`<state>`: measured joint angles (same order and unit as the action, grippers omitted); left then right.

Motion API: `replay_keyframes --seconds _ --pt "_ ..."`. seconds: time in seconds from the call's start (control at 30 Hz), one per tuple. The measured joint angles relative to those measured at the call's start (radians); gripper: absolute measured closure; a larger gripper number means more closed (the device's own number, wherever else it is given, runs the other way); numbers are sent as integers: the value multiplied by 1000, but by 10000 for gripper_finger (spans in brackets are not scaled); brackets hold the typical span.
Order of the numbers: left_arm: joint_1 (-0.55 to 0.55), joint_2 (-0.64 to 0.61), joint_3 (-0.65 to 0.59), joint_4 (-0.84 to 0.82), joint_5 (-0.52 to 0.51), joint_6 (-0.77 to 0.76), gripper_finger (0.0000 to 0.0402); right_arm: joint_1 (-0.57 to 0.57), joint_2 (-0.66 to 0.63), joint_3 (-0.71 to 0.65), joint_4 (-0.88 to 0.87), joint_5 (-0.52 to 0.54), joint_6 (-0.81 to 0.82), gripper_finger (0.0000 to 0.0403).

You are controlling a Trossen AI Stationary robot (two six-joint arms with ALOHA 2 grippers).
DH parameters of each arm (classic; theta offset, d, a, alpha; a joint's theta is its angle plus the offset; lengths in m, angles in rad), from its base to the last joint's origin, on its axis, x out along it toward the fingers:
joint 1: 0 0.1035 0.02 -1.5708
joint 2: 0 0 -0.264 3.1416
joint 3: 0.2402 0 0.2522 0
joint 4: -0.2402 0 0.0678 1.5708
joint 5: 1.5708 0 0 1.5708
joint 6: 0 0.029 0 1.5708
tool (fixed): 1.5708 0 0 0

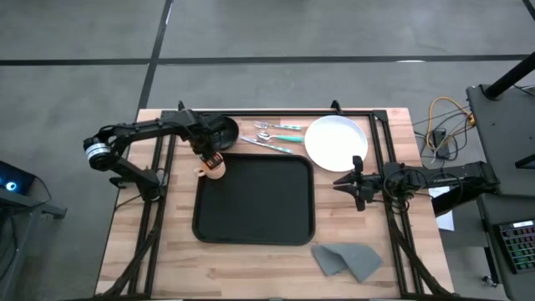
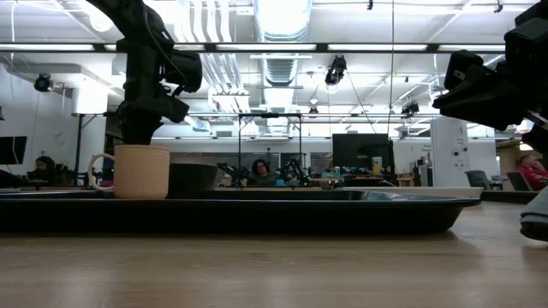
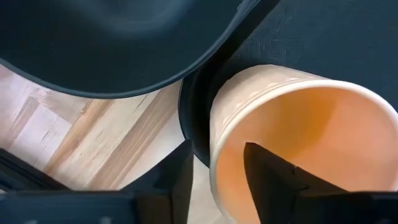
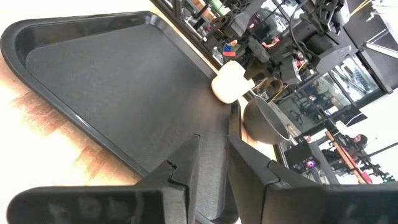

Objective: Set up tray
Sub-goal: Put the white plate to the bottom right of the orange mug on the black serving tray

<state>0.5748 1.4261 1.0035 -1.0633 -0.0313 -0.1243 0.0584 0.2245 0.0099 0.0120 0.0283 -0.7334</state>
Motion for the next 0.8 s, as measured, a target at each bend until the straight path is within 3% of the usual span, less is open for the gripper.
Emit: replay_keyframes --seconds 0.33,0.8 --pt "0 -6 180 -24 -22 19 260 0 0 0 0 0 0 335" --pt "-82 -56 450 -88 -22 36 260 0 0 0 0 0 0 335"
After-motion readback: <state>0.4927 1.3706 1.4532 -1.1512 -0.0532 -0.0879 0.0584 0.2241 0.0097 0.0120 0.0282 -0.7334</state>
